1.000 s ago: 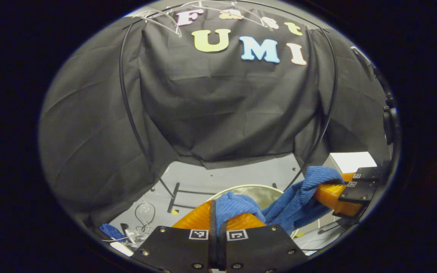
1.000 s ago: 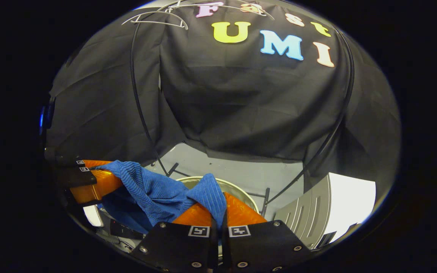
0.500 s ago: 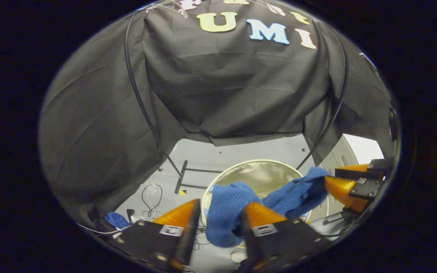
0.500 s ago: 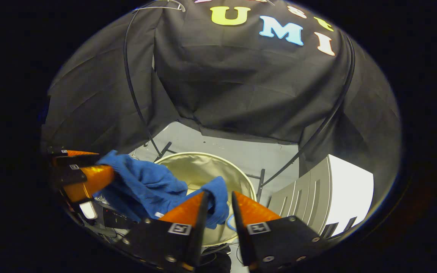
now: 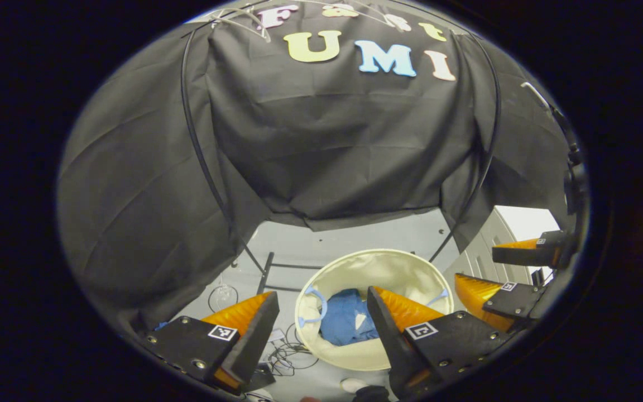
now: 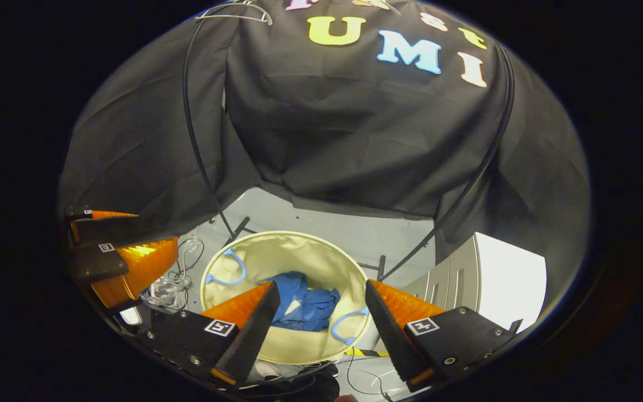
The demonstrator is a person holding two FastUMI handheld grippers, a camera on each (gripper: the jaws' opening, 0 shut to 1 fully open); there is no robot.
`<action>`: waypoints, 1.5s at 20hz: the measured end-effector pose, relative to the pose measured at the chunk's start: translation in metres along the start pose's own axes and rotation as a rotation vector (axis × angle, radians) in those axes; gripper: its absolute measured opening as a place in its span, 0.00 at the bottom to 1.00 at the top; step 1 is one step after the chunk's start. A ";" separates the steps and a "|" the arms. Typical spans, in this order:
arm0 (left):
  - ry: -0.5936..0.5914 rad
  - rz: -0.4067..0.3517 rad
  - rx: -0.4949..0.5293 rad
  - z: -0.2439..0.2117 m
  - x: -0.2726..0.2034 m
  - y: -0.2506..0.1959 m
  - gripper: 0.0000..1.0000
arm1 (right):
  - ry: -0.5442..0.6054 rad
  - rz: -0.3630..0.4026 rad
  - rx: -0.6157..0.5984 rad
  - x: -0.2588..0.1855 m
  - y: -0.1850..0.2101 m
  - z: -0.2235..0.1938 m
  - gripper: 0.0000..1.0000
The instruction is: Grasp the clothes on the hanger with both hands and then place them into the laundry hamper below.
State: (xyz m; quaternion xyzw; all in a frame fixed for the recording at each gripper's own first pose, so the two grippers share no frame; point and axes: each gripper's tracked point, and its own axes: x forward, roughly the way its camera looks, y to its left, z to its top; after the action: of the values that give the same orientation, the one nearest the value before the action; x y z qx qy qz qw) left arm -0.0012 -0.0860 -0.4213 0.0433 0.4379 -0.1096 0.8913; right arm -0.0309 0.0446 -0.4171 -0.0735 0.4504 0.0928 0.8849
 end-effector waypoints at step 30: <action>-0.774 0.021 -0.028 0.245 -0.366 -0.007 0.92 | -0.791 -0.143 0.094 -0.368 -0.119 0.164 0.95</action>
State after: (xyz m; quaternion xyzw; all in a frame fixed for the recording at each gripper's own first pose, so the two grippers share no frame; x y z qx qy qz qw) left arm -0.0306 -0.0780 0.0178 -0.0090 0.0700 -0.1027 0.9922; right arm -0.0875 -0.0725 -0.0178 -0.0226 0.0726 0.0317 0.9966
